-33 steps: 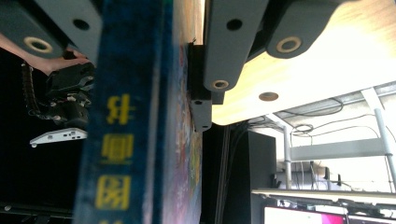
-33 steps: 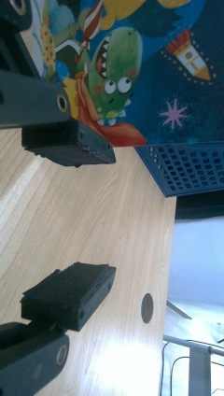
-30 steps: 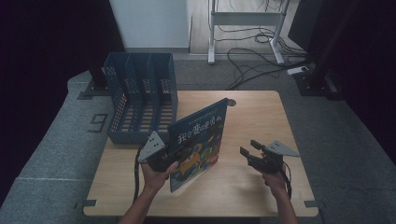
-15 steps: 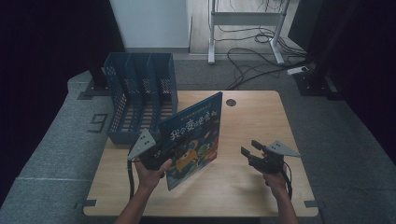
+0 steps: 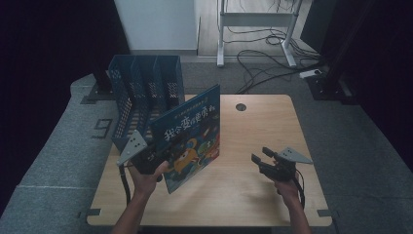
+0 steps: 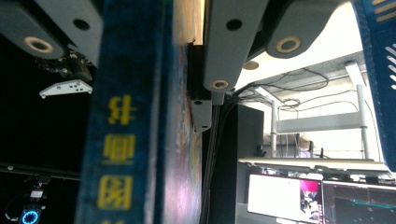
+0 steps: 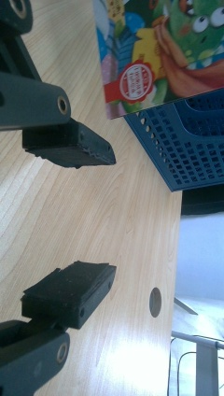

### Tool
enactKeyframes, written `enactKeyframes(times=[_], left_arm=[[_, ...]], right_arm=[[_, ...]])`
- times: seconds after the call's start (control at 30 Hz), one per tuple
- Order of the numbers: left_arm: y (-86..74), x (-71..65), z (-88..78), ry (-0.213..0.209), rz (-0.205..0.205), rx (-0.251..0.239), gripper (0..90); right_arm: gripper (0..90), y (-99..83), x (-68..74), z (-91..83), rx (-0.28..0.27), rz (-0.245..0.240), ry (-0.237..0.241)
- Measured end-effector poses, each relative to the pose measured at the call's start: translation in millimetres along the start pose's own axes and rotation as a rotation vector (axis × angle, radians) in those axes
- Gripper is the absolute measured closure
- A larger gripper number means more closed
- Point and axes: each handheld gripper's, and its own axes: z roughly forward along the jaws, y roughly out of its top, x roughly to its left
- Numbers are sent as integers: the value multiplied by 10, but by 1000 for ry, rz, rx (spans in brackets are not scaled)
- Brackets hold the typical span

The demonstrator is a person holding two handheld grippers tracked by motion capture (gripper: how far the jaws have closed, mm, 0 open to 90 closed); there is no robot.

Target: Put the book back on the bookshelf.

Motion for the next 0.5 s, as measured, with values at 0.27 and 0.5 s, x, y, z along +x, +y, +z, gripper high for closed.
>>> enactKeyframes(times=[0.27, 0.5], left_arm=[[31, 83, -61, 21, -17, -8, 821], [79, 147, -142, 42, -17, -23, 822]], right_arm=[[399, -27, -27, -1, 5, 5, -10], [400, -34, -41, -12, 5, 8, -14]])
